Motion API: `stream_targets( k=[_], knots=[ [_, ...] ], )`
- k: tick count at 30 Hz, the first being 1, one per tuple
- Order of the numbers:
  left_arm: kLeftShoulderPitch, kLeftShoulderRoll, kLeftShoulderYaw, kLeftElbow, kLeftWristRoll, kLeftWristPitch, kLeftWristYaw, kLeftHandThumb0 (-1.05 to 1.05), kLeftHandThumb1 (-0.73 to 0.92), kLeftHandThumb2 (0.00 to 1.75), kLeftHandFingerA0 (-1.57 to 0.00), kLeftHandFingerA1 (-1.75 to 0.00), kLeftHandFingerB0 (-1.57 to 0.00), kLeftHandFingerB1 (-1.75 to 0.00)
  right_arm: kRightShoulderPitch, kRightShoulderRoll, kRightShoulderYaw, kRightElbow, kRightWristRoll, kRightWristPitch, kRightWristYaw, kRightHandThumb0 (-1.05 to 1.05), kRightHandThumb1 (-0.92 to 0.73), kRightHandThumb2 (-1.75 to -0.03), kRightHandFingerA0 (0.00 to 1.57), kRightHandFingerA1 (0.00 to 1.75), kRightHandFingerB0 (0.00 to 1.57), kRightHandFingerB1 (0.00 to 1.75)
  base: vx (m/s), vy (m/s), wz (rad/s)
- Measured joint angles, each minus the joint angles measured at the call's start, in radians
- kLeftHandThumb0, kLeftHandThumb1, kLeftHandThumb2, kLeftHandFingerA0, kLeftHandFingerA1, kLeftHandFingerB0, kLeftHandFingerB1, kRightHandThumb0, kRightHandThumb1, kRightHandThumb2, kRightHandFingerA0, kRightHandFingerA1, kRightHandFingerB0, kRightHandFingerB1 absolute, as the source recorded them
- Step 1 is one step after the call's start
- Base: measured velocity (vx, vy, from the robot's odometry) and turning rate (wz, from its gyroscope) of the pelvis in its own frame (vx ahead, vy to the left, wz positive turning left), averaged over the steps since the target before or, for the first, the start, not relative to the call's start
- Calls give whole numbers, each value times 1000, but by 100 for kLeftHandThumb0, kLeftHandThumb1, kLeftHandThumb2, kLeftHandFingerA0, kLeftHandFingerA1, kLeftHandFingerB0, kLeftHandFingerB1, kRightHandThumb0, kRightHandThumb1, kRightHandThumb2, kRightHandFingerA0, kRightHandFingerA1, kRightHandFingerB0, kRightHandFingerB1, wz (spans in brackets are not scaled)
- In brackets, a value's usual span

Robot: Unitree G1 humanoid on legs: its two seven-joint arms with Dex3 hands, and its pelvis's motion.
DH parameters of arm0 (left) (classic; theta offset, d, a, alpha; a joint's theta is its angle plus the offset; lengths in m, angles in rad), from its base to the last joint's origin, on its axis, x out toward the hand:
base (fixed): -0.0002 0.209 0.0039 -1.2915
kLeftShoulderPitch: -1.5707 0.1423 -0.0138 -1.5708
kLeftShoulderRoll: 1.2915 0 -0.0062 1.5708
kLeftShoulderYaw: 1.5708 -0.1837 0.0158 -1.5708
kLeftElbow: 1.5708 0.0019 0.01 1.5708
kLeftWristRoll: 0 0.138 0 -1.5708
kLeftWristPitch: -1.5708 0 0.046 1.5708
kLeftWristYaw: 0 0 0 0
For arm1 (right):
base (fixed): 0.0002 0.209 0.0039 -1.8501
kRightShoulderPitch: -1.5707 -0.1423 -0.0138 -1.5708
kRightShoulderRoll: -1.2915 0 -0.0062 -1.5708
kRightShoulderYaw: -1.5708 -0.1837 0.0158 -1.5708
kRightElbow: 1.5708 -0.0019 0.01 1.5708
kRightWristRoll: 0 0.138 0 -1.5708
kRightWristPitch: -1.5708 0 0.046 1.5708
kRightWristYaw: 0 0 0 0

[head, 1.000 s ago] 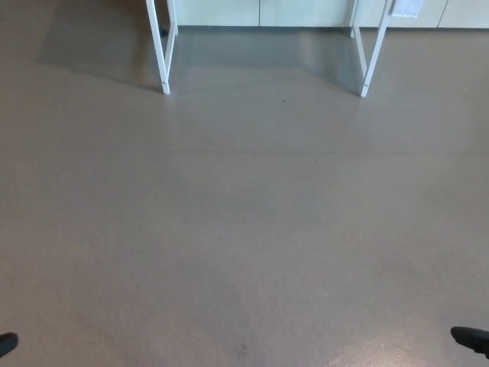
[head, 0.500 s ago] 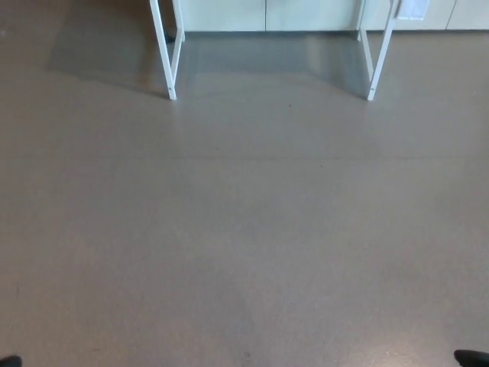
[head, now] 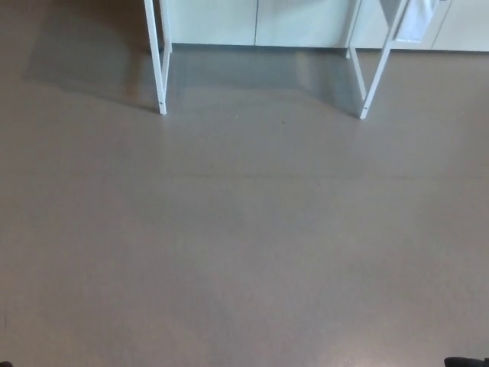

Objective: The robot walk towards a table in front and then pushes a layer of a file tray back to its original position using its right hand

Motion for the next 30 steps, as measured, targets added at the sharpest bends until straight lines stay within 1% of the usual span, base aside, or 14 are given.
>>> stream_targets(
  k=[4, 6, 7, 8, 11, 15, 20, 21, 23, 24, 27, 28, 29, 30],
  knots=[
    [4, 0, -1, -4, 1, -1, 1, -3, 57, 56, -48, -50, -37, -39, -7, 0, 3, 3, -1, -1, -1, -41, -43, -70, 67, 54, 46, 48, 223, -132, 13],
    [4, 0, -2, -4, 1, -1, 0, -4, 57, 57, -48, -50, -38, -39, -11, -1, 3, 2, -1, -1, -3, -41, -43, -70, 66, 54, 46, 48, 323, -226, 30],
    [2, -1, -2, -4, 0, -2, 1, -4, 57, 57, -49, -51, -38, -39, -16, 0, 5, 7, -2, 2, -4, -41, -43, -70, 65, 54, 46, 48, 350, -242, -73],
    [-8, -1, -2, -4, 0, -5, 0, -4, 55, 56, -47, -50, -38, -39, -22, 4, 8, 7, -3, 3, -3, -40, -43, -70, 64, 54, 45, 48, 340, -228, 39],
    [-29, -10, -9, 5, 1, -11, 0, -2, 56, 56, -48, -50, -37, -38, -47, -22, 1, 0, -1, 2, -6, -40, -43, -70, 65, 54, 45, 48, 333, -171, 23],
    [-26, -15, -8, 16, 0, -13, 1, -1, 55, 56, -51, -50, -38, -39, -57, -24, 5, -1, -1, 2, -6, -41, -42, -70, 65, 54, 46, 48, 280, -70, -3],
    [-25, -15, -5, 35, 0, -16, 1, -5, 55, 57, -50, -50, -37, -39, -55, -24, 7, 3, -1, 3, -6, -41, -43, -70, 65, 54, 45, 48, 318, 89, -19],
    [-26, -15, -5, 40, 1, -19, 1, -2, 55, 56, -49, -49, -37, -38, -54, -24, 8, 5, -1, 3, -5, -40, -43, -69, 66, 54, 46, 48, 432, 217, -21],
    [-25, -17, -4, 49, 1, -22, 2, -3, 54, 56, -48, -49, -37, -38, -56, -22, 9, 12, -1, 3, -6, -40, -42, -69, 65, 54, 46, 48, 448, 304, -9],
    [-27, -12, -2, 48, 0, -26, 1, -1, 55, 56, -51, -50, -37, -38, -61, -18, 12, 16, -1, 3, -5, -41, -43, -70, 64, 54, 45, 48, 380, 252, -85],
    [-16, -6, 5, 56, 0, -34, 0, -2, 53, 56, -48, -50, -36, -39, -63, -13, 22, 24, -4, -2, -6, -41, -43, -70, 65, 53, 46, 48, 379, 239, -22],
    [-12, -5, 7, 57, 0, -36, -1, -1, 34, 84, -40, -62, -29, -55, -56, -12, 26, 26, -6, -2, -6, -42, -43, -71, 63, 53, 45, 48, 364, 119, 3],
    [-8, -4, 7, 61, 0, -38, -1, -2, 32, 82, -44, -63, -30, -55, -49, -13, 30, 26, -8, -2, -7, -42, -43, -70, 64, 54, 45, 48, 327, 113, 1],
    [-5, -4, 7, 63, 0, -41, -3, -2, 32, 82, -44, -63, -30, -55, -42, -13, 34, 26, -11, -2, -8, -42, -43, -70, 64, 54, 45, 48, 347, 91, 6]
  ],
)
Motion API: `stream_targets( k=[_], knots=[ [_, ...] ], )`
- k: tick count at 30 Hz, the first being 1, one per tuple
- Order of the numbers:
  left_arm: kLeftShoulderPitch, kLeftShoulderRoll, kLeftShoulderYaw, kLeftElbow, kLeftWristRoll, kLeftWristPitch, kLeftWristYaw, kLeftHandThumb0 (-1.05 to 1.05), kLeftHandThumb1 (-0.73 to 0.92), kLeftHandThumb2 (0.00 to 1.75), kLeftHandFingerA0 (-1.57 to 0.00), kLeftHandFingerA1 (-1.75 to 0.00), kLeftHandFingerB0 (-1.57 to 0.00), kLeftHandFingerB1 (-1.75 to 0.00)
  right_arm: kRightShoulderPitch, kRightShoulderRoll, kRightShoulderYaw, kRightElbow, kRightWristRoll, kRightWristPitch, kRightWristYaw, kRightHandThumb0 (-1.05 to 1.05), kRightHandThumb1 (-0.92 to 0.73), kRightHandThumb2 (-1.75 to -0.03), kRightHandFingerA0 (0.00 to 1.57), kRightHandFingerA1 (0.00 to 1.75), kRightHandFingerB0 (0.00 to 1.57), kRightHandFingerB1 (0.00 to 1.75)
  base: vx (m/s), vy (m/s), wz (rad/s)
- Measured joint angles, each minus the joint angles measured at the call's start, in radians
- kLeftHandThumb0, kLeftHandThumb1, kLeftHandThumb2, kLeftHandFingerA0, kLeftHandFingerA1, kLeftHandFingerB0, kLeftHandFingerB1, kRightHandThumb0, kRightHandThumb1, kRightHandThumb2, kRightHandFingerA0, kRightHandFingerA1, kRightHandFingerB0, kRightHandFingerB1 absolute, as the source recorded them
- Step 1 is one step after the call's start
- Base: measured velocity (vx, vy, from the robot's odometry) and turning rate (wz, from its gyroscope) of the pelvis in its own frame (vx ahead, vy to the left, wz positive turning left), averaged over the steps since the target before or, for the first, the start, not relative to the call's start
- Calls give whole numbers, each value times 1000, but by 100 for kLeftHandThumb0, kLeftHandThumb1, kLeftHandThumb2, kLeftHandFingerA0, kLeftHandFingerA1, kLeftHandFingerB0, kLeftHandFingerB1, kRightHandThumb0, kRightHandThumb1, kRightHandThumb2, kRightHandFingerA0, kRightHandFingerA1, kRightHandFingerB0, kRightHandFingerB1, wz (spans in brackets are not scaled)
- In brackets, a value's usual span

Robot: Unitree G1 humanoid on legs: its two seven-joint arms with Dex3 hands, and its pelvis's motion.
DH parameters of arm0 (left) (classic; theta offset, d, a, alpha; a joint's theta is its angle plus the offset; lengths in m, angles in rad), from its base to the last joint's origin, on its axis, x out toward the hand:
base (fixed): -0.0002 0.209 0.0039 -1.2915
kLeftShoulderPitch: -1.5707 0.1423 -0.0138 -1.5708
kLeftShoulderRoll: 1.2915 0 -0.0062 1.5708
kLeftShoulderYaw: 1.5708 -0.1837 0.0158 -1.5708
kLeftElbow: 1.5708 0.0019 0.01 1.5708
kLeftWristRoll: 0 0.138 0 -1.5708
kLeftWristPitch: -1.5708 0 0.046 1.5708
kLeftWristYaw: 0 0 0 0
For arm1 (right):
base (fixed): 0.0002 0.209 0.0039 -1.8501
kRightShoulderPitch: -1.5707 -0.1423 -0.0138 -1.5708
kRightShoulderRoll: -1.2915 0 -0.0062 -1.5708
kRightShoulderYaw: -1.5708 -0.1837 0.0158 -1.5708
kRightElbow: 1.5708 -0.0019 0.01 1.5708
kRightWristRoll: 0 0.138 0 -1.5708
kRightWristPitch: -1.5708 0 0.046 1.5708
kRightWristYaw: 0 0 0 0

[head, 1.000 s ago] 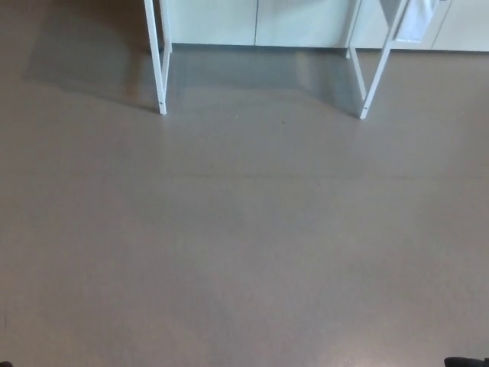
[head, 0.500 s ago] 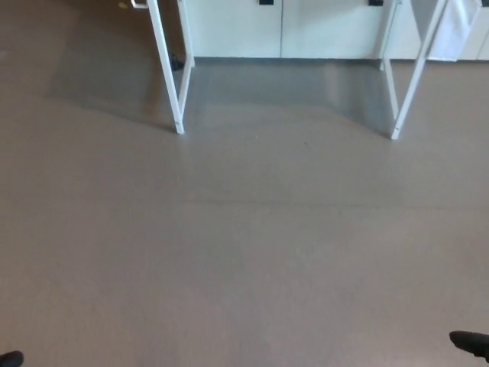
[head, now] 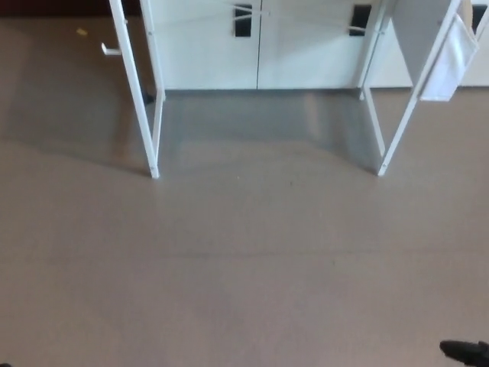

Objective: The robot walk towards a table in front and then pushes a layer of a file tray back to its original position using its right hand

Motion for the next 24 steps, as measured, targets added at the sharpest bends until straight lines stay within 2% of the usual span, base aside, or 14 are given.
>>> stream_targets(
  k=[1, 2, 7, 8, 13, 14, 15, 16, 18, 19, 24],
  knots=[
    [5, 0, 0, 4, 0, -5, 0, -2, 32, 82, -44, -63, -30, -55, 8, 0, 5, 1, -4, 0, 0, -42, -43, -70, 64, 54, 45, 48, 343, 60, 9],
    [8, 1, 0, 5, 0, -9, 0, -7, 49, 54, -55, -50, -38, -40, 12, 0, 7, 2, -5, -1, 0, -42, -43, -71, 64, 54, 45, 48, 395, 12, 12],
    [11, 8, -2, 47, 4, -27, 5, -13, 47, 55, -55, -50, -40, -41, 12, 1, 11, 30, -11, -8, -3, -43, -43, -71, 68, 55, 46, 48, 387, -77, 30],
    [11, 6, -4, 51, 5, -33, 5, -11, 48, 55, -55, -51, -41, -41, 12, 0, 11, 36, -12, -7, -4, -34, -51, -55, 72, 44, 50, 39, 511, -103, -49],
    [5, 7, -11, 58, 8, -54, 7, -11, 49, 55, -57, -50, -40, -40, 0, -11, 11, 39, -17, -22, -14, -36, -50, -55, 70, 44, 50, 39, 449, -112, 23],
    [10, 7, -15, 62, 10, -57, 7, -11, 49, 55, -56, -50, -40, -40, 1, -12, 11, 41, -18, -25, -16, -43, -43, -71, 65, 54, 46, 49, 417, -30, -2],
    [13, 7, -17, 68, 11, -62, 7, -12, 48, 55, -56, -50, -41, -40, 3, -12, 11, 42, -19, -27, -17, -35, -49, -55, 72, 43, 51, 39, 412, 19, -9],
    [15, 7, -19, 74, 11, -66, 7, -10, 49, 54, -56, -50, -41, -40, 4, -12, 11, 43, -20, -29, -18, -42, -43, -71, 66, 54, 46, 48, 405, 32, -13],
    [15, 7, -21, 78, 11, -68, 7, -11, 48, 55, -59, -51, -42, -41, 7, -12, 11, 47, -22, -29, -19, -43, -43, -71, 66, 54, 46, 49, 398, 96, -27],
    [14, 7, -21, 79, 11, -68, 7, -9, 48, 54, -59, -51, -42, -41, 6, -12, 11, 47, -23, -29, -20, -36, -50, -55, 71, 43, 51, 39, 396, 94, -35],
    [0, 7, -26, 82, 11, -81, 8, -9, 48, 54, -57, -49, -42, -40, 6, -13, 13, 51, -28, -32, -21, -36, -50, -55, 71, 43, 50, 38, 508, 173, -12]
  ],
)
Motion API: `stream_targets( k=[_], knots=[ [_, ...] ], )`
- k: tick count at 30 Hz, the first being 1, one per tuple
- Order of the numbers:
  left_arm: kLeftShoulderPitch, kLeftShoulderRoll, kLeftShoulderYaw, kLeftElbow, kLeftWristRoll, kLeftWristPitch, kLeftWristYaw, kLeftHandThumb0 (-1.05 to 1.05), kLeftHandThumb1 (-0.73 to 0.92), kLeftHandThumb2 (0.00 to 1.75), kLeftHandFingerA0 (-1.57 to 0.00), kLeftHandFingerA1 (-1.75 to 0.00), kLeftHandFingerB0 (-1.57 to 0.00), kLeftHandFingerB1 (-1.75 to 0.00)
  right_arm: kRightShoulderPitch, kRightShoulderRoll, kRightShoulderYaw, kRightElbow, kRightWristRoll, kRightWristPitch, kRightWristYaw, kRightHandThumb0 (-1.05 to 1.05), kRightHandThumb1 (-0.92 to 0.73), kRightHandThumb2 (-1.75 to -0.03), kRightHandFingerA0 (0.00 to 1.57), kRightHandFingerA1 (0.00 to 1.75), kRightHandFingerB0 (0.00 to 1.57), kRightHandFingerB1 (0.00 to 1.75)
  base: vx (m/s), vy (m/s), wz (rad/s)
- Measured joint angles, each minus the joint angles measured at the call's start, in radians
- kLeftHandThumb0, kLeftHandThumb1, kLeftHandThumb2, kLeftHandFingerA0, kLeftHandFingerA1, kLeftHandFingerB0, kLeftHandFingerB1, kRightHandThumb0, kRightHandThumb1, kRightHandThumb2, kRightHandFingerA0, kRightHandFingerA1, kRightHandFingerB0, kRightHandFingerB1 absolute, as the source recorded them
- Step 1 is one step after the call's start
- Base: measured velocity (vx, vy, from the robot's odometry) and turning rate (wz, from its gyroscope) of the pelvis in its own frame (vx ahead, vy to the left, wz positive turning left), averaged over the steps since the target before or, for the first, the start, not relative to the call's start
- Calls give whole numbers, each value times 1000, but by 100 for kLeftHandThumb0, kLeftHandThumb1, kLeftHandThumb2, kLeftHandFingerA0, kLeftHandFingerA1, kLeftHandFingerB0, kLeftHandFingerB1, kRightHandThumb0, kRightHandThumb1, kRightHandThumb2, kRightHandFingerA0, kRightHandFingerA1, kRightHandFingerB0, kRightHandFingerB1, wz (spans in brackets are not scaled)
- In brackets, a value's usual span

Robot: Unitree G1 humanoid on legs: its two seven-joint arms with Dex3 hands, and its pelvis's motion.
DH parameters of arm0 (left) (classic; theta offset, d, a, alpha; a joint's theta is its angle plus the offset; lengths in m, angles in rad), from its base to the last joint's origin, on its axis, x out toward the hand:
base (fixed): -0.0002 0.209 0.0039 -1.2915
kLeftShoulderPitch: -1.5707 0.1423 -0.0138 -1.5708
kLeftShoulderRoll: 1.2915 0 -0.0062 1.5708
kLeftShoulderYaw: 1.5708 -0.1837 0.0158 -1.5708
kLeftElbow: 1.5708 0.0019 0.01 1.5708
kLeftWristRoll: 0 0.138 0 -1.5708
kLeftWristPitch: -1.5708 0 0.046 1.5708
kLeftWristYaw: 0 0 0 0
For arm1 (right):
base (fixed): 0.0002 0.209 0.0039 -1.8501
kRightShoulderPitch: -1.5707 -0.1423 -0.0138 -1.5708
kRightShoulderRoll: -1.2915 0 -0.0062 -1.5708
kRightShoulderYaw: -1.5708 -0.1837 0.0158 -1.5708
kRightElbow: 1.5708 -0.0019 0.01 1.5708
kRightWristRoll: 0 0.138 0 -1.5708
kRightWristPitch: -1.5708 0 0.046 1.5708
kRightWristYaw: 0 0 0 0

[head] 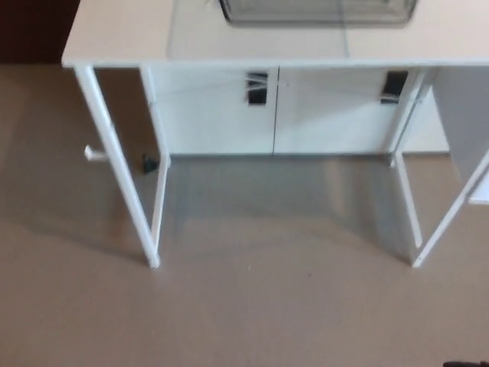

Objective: The robot walk towards a table in front and then pushes a layer of a file tray back to its original position using its right hand

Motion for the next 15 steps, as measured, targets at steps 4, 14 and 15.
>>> stream_targets(
  k=[4, 14, 15],
  knots=[
    [-9, 8, 4, 11, -1, -6, 3, -11, 49, 54, -55, -50, -41, -40, -8, 4, 5, -1, -2, -13, -1, -35, -49, -55, 71, 43, 51, 39, 450, 155, -13],
    [17, 8, 3, 18, -2, -14, 7, -10, 48, 54, -56, -49, -40, -40, 7, 13, 7, 5, -3, -10, -1, -35, -51, -55, 72, 44, 50, 39, 409, -19, 8],
    [14, 9, 3, 19, -2, -17, 6, -10, 48, 54, -56, -49, -40, -40, -1, 15, 9, 0, -3, -13, 1, -35, -51, -55, 72, 44, 50, 39, 465, -11, 83]
  ],
)
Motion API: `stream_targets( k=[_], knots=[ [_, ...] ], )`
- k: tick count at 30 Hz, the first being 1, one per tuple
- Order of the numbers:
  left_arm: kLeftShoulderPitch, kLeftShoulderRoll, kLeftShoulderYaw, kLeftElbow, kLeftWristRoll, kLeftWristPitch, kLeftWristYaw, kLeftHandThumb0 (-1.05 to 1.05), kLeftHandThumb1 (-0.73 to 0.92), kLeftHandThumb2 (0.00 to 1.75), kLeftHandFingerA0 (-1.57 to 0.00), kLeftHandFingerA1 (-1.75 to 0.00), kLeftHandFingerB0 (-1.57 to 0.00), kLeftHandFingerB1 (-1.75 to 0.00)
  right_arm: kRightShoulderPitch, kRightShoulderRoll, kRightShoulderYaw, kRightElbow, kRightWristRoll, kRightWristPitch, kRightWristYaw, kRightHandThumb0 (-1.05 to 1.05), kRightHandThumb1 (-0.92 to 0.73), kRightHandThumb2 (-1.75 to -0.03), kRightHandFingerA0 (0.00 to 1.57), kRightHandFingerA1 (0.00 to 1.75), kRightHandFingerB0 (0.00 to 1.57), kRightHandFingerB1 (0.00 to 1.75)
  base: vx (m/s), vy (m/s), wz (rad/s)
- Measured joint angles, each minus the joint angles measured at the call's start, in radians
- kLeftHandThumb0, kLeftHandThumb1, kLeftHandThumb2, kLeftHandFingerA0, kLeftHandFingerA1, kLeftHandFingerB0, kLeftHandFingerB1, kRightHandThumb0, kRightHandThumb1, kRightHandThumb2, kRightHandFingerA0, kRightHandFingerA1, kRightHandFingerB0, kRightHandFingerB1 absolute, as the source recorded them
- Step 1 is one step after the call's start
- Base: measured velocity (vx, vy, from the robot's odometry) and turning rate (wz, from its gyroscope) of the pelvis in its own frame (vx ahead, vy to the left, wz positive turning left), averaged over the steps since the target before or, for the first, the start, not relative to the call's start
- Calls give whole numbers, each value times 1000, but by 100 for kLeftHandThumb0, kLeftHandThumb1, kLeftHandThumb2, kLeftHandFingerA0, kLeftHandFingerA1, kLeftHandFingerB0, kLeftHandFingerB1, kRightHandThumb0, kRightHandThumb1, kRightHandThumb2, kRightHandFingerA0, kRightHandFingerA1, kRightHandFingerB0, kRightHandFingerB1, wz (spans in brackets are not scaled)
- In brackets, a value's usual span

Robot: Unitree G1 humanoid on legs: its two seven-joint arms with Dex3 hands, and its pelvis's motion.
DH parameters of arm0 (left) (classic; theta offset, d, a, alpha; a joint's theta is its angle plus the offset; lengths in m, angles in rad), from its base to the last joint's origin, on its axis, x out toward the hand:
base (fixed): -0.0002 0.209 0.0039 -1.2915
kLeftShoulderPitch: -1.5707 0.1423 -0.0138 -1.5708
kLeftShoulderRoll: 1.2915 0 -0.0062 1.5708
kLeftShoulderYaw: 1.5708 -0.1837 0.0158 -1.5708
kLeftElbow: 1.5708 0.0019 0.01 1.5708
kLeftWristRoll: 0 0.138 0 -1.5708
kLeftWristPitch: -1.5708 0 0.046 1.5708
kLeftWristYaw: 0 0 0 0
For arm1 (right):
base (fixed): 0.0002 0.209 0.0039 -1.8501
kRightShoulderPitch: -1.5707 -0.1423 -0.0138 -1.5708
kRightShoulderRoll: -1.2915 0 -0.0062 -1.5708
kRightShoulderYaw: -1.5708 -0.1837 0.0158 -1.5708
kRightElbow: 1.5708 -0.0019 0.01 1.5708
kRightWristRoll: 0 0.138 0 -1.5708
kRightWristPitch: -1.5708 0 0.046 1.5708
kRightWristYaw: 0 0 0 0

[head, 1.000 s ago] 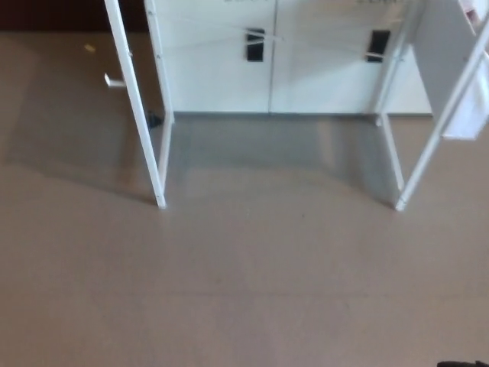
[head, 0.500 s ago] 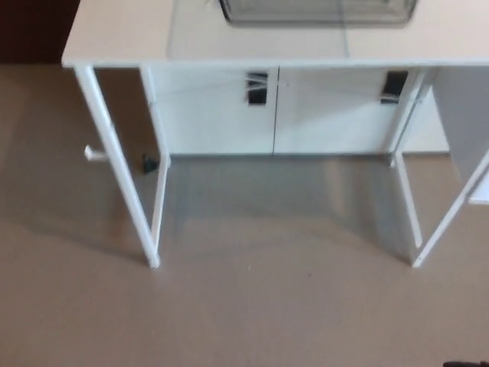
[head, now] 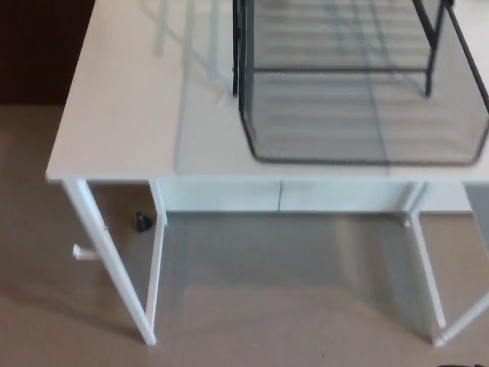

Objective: The robot walk towards a table in front and then pushes a layer of a file tray back to its original position using its right hand

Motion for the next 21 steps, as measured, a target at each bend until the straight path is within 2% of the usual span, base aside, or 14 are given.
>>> stream_targets(
  k=[6, 7, 10, 11, 16, 17, 21],
  knots=[
    [-15, 0, 2, 0, -3, -13, -3, -7, 50, 54, -58, -50, -42, -40, -47, -11, 6, 5, -6, -2, -12, -34, -50, -55, 71, 44, 50, 39, 407, -27, 9],
    [-13, 0, 2, 0, -3, -13, -2, -6, 49, 54, -58, -51, -41, -40, -48, -11, 7, 7, -6, -2, -13, -41, -43, -70, 65, 54, 45, 48, 356, -23, -8],
    [-13, 0, 3, 1, -4, -13, -1, -6, 49, 53, -59, -50, -42, -40, -47, -12, 9, 14, -6, -2, -13, -43, -43, -71, 64, 55, 43, 48, 353, -2, -25],
    [-12, -1, 3, 1, -4, -13, -1, -5, 49, 53, -60, -50, -43, -40, -45, -13, 9, 17, -6, -3, -13, -33, -51, -55, 72, 44, 49, 39, 234, 144, -30],
    [-10, 1, 7, -8, -6, -16, 0, -7, 48, 54, -59, -51, -41, -40, -41, -4, 19, 17, -7, -4, -13, -34, -51, -55, 72, 43, 48, 38, 268, 206, -16],
    [-11, 4, 9, -8, -6, -18, 0, -8, 47, 54, -60, -50, -42, -40, -41, -3, 22, 12, -8, -3, -14, -42, -43, -70, 66, 54, 44, 48, 212, 207, -4],
    [-14, 6, 13, 2, -6, -23, 0, -7, 47, 53, -60, -50, -42, -40, -51, -4, 30, -2, -15, 0, -16, -43, -43, -71, 66, 54, 45, 48, 50, 49, 0]
  ],
)
